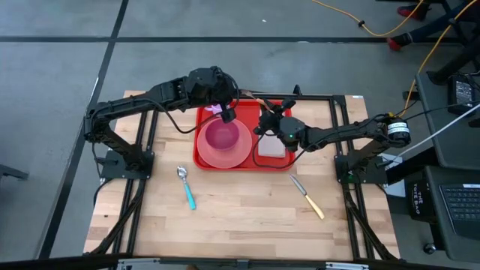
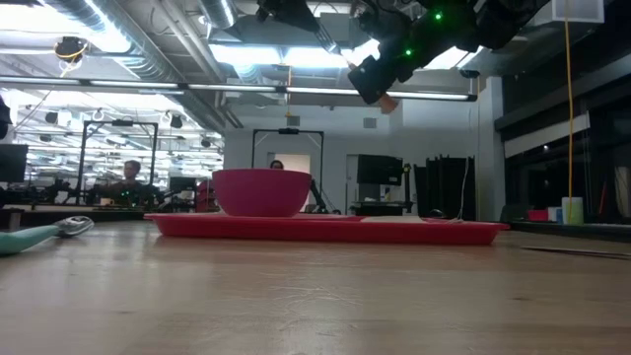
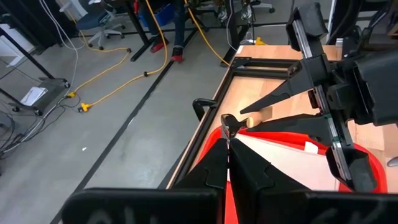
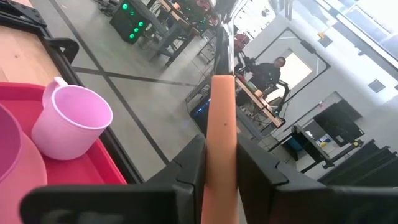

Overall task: Set up tray
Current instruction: Put the orange fork on the brown napkin

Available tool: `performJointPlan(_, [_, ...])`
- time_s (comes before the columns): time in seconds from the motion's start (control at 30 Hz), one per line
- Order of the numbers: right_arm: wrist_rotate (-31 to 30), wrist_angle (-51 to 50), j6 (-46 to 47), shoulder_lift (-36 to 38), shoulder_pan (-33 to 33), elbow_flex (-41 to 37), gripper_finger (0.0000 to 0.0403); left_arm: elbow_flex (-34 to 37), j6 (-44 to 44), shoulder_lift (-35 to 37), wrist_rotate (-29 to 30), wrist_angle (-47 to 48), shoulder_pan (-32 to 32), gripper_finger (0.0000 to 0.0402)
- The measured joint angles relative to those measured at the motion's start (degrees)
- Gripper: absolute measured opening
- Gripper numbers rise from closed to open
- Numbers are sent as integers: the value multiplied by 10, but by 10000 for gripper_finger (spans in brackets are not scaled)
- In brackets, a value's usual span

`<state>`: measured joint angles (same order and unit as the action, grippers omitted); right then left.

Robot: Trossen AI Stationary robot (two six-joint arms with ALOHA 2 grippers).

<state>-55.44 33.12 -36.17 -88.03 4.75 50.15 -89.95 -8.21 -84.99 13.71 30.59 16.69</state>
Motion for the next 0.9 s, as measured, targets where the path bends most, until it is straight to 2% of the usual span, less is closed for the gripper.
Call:
performJointPlan(0.47, [-2,-1,11,0,-8,0,72,0,-35,0,-3,0,0,5])
performJointPlan(0.9, [-24,0,12,0,-24,0,72,0,-36,42,-18,31,-1,74])
